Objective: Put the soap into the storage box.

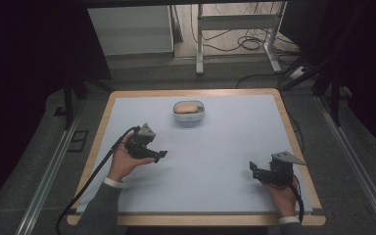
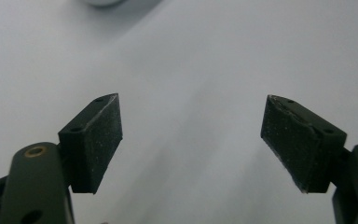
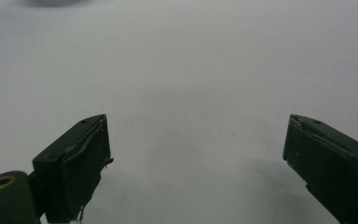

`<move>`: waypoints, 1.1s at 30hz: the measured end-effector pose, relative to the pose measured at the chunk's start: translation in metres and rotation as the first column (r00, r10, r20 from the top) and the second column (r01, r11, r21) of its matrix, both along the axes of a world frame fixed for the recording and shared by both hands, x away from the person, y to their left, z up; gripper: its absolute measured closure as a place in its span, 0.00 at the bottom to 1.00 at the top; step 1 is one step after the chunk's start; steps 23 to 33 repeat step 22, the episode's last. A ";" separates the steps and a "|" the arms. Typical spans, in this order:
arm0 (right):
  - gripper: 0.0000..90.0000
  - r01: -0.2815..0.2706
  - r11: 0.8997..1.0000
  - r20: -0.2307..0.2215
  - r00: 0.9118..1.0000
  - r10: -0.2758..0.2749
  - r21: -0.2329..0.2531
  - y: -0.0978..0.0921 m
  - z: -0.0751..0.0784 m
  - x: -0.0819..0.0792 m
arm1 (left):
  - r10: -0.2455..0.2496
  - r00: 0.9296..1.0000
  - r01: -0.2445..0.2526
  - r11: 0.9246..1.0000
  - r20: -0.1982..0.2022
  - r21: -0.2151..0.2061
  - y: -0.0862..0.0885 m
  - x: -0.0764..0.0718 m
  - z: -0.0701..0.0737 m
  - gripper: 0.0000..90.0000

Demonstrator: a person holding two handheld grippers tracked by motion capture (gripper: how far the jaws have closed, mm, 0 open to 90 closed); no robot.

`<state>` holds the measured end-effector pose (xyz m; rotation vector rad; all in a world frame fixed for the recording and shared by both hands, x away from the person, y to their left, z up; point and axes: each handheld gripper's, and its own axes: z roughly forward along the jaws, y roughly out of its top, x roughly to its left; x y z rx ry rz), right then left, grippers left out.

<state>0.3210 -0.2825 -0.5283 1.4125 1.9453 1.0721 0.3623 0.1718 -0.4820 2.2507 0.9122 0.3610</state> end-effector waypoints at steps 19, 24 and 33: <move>0.08 -0.010 1.000 0.000 1.000 0.010 -0.003 0.000 0.000 0.001 | 0.069 0.998 -0.070 0.997 -0.009 -0.019 0.033 -0.038 -0.026 0.22; 0.08 -0.007 1.000 -0.004 1.000 0.008 0.024 -0.002 0.000 0.001 | 0.079 0.997 -0.079 0.997 -0.014 -0.024 0.037 -0.038 -0.028 0.21; 0.08 -0.007 1.000 -0.004 1.000 0.008 0.024 -0.002 0.000 0.001 | 0.079 0.997 -0.079 0.997 -0.014 -0.024 0.037 -0.038 -0.028 0.21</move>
